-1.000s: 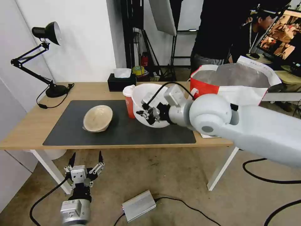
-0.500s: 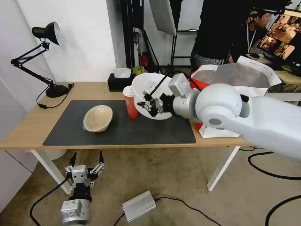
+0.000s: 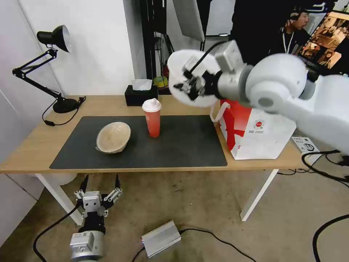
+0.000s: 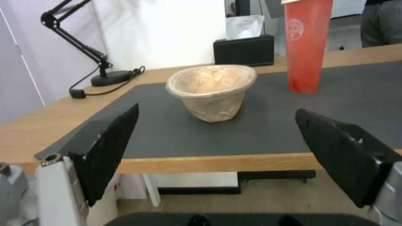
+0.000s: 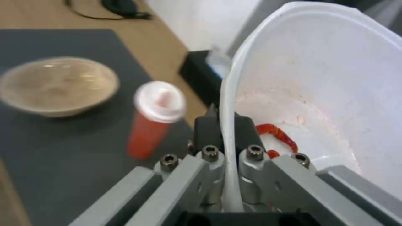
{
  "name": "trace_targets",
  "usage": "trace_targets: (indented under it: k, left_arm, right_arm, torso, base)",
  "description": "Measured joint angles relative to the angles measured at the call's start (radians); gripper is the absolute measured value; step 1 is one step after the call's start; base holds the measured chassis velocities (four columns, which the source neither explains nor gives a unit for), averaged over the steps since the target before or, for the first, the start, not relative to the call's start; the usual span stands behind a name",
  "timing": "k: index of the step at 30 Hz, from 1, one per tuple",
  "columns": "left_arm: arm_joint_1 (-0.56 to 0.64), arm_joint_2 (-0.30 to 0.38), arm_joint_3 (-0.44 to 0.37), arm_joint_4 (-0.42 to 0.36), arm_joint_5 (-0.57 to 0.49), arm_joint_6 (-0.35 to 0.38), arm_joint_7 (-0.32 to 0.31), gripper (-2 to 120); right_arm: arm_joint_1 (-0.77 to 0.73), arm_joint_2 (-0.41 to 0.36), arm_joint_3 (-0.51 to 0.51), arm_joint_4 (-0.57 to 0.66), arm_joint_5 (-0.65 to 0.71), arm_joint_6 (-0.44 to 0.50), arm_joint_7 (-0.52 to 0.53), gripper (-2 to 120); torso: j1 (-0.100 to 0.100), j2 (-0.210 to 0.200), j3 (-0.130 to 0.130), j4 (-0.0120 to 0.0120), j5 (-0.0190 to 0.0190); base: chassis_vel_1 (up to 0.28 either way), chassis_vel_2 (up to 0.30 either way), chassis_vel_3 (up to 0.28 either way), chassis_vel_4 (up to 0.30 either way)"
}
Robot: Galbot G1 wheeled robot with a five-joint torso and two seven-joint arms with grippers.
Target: Pick up the trash from the table and place it into the takeout bag.
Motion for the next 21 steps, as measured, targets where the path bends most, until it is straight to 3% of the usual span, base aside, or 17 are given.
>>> trace_targets:
  k: [12, 21]
  left_arm:
    - [-0.002, 0.001, -0.002, 0.001, -0.004, 0.000, 0.000, 100]
    - [-0.003, 0.008, -0.010, 0.002, -0.008, 0.000, -0.001, 100]
  right_arm:
    - [0.008, -0.018, 0.060, -0.190, -0.096, 0.000, -0.111, 0]
    - [-0.050, -0.055, 0.095, -0.237, -0.138, 0.000, -0.140, 0]
  torso:
    - [0.000, 0.000, 0.000, 0.0000, 0.0000]
    - [0.000, 0.000, 0.000, -0.0001, 0.0001]
  base:
    - [0.000, 0.000, 0.000, 0.000]
    - [0.000, 0.000, 0.000, 0.000]
